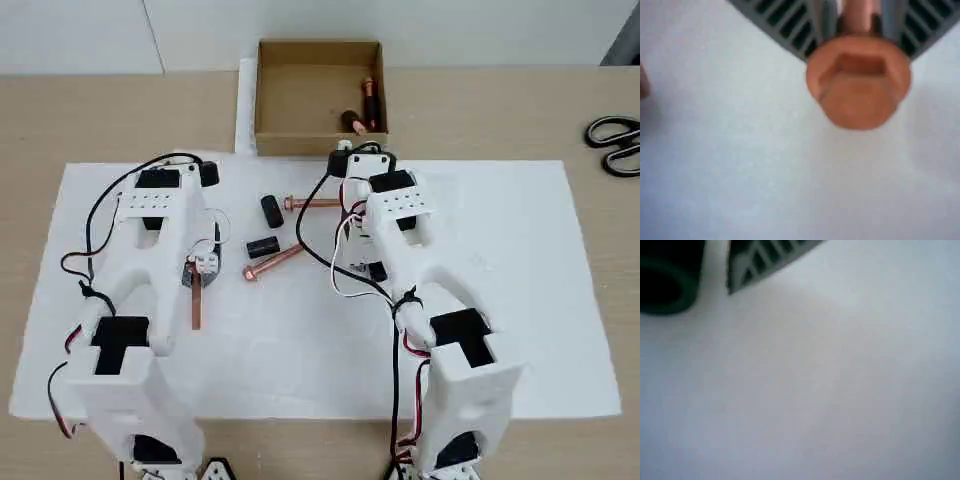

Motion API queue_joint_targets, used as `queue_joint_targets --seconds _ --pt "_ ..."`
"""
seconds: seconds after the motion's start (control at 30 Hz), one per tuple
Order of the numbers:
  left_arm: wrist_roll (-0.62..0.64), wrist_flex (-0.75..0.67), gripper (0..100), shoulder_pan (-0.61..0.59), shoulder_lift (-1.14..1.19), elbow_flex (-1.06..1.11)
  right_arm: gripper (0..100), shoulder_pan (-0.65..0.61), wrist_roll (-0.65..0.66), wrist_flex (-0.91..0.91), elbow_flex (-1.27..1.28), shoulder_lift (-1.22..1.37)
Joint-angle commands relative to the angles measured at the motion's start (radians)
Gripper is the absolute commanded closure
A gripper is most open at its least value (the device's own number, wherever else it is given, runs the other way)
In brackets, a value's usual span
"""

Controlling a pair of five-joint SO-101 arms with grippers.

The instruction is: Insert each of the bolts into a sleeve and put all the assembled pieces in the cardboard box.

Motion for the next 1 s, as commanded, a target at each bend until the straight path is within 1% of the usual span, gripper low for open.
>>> queue_joint_targets --seconds 0.0,0.07,0.1,0.33,0.53,0.7,0.77,0.87,0.97 --pt "0.002 0.003 99 0.006 -0.038 -0.045 93.3 -0.002 0.006 -0.012 -0.032 0.028" --pt "0.002 0.003 99 0.005 -0.038 -0.045 99.4 0.007 0.003 -0.012 -0.046 0.028" --pt "0.002 0.003 99 0.003 -0.038 -0.045 99.7 0.013 0.005 -0.010 -0.052 0.028" --pt "0.002 0.003 99 0.003 -0.038 -0.045 99.5 0.028 0.008 0.082 -0.118 -0.030" --pt "0.002 0.002 99 0.006 -0.038 -0.047 99.5 0.027 0.008 0.134 -0.138 -0.217" --pt "0.003 0.008 99 0.003 -0.038 -0.094 99.5 0.022 0.064 0.140 -0.133 -0.392" --pt "0.003 0.041 99 0.005 -0.040 -0.153 99.5 0.021 0.066 0.140 -0.124 -0.470" --pt "0.002 0.126 99 0.012 -0.040 -0.300 99.5 0.021 0.064 0.131 -0.074 -0.605" --pt "-0.002 0.258 99 0.044 -0.038 -0.486 99.5 0.021 0.066 0.088 0.021 -0.751"
